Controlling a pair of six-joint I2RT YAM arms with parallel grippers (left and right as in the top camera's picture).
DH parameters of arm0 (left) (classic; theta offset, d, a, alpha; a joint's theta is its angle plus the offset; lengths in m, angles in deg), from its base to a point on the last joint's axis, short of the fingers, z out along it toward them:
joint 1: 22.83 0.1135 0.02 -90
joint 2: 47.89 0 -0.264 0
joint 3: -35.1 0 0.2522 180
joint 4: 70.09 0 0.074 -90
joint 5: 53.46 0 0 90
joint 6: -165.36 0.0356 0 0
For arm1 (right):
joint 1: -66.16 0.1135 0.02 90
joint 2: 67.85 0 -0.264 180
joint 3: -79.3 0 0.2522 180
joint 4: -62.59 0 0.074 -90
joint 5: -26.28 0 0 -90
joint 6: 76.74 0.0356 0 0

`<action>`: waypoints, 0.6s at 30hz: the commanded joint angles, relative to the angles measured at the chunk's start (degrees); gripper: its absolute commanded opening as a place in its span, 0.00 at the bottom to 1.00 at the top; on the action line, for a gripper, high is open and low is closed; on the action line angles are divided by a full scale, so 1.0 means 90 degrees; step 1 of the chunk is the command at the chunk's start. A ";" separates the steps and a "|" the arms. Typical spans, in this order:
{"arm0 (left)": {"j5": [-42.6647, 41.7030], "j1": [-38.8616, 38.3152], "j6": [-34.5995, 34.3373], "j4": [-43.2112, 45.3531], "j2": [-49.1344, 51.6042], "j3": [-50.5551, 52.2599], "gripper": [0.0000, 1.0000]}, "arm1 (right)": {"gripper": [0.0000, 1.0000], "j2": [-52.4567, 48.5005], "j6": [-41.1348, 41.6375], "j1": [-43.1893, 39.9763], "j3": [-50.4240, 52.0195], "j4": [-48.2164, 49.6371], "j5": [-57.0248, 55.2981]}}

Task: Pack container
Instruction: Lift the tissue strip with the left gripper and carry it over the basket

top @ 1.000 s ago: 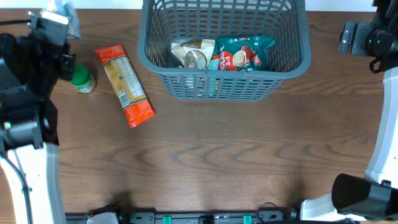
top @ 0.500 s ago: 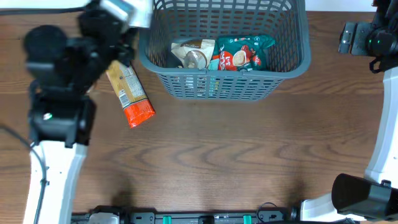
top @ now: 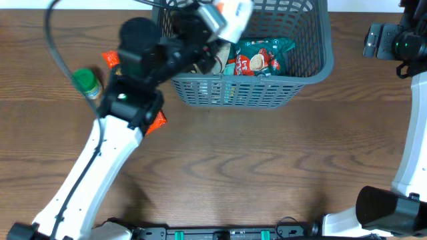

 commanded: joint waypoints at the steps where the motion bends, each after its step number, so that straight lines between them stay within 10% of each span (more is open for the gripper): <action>1: -0.0075 -0.0066 -0.0061 0.0087 0.0287 -0.0175 0.06 | 0.99 0.0053 -0.0061 -0.0017 -0.0073 -0.0010 0.0000; 18: 0.0964 0.0015 -0.0469 0.0102 0.1892 -0.0228 0.06 | 0.99 0.0053 -0.0061 -0.0017 -0.0073 -0.0010 0.0002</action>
